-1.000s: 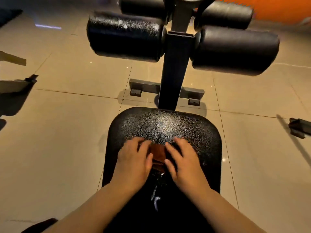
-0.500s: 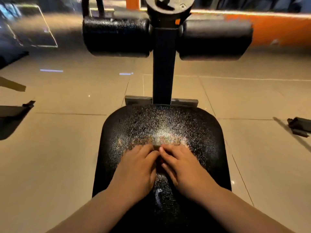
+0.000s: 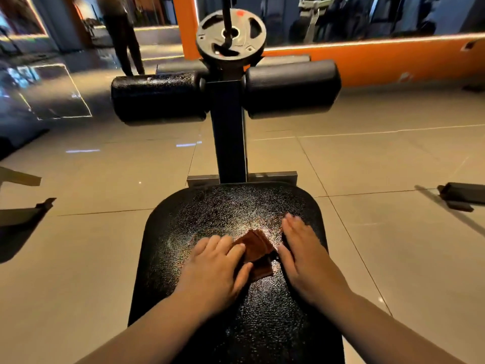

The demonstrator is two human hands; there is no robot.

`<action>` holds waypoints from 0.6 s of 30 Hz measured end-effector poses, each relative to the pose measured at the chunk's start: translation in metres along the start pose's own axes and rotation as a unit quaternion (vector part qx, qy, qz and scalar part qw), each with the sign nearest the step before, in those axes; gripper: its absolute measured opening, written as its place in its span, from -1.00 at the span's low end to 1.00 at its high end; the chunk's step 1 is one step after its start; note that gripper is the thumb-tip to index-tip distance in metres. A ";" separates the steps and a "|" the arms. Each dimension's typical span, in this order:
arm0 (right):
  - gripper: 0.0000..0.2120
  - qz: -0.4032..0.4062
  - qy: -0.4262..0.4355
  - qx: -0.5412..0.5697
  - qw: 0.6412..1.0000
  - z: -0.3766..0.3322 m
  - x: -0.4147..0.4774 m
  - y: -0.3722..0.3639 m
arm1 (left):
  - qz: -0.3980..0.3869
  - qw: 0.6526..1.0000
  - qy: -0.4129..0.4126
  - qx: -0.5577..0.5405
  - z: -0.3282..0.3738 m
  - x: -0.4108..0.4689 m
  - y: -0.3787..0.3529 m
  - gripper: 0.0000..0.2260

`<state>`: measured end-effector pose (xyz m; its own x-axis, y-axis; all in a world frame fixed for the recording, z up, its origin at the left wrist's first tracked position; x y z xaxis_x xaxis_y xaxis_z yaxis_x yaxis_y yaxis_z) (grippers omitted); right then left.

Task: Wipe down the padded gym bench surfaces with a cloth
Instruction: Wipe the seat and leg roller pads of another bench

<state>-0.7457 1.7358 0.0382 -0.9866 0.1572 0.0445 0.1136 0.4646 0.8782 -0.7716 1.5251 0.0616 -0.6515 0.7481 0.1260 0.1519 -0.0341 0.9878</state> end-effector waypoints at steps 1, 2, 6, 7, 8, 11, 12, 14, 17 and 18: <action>-0.42 -0.001 0.008 -0.005 1.000 0.001 0.000 -0.003 | 0.021 0.999 -0.033 -0.025 -0.004 0.004 -0.007 -0.54; -0.38 -0.004 0.017 -0.007 1.000 0.001 0.001 -0.005 | 0.020 0.995 -0.056 -0.080 -0.006 0.009 -0.010 -0.53; -0.30 -0.009 0.011 -0.020 1.000 0.002 0.005 -0.006 | 0.016 0.963 0.077 -0.259 -0.004 0.038 -0.013 -0.54; -0.28 -0.013 0.009 -0.030 0.999 0.001 0.005 -0.006 | 0.031 0.951 0.138 -0.276 0.000 0.045 -0.013 -0.52; -0.24 -0.014 0.008 -0.045 0.999 0.000 0.006 -0.007 | 0.046 0.941 0.181 -0.282 0.004 0.051 -0.013 -0.52; -0.19 0.000 0.017 -0.082 0.996 -0.001 0.013 -0.007 | 0.079 0.949 0.153 -0.263 0.022 0.050 -0.015 -0.63; -0.19 0.004 0.026 -0.085 0.996 0.000 0.014 -0.007 | 0.078 0.955 0.118 -0.259 0.028 0.041 -0.017 -0.64; -0.20 0.007 0.034 -0.077 0.996 0.002 0.015 -0.005 | 0.046 0.972 0.047 -0.223 0.040 0.021 -0.018 -0.53; -0.24 0.005 0.030 -0.067 0.997 0.001 0.012 -0.006 | -0.013 0.989 0.004 -0.145 0.031 0.017 -0.021 -0.39; -0.28 0.005 0.025 -0.066 0.998 0.001 0.012 -0.007 | -0.027 0.991 0.014 -0.129 0.025 0.026 -0.021 -0.42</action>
<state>-0.7582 1.7352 0.0326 -0.9905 0.1164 0.0733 0.1095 0.3441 0.9325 -0.7730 1.5623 0.0421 -0.6746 0.7347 0.0708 -0.0771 -0.1656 0.9832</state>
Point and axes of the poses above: each hand's wrist, its own x-axis towards the middle knuckle, its own y-axis out of the back of the hand, z = x × y, the point moved 1 cm from there along x, towards the middle knuckle, and after that the axes turned 13 degrees about -y, right-handed, at the moved point
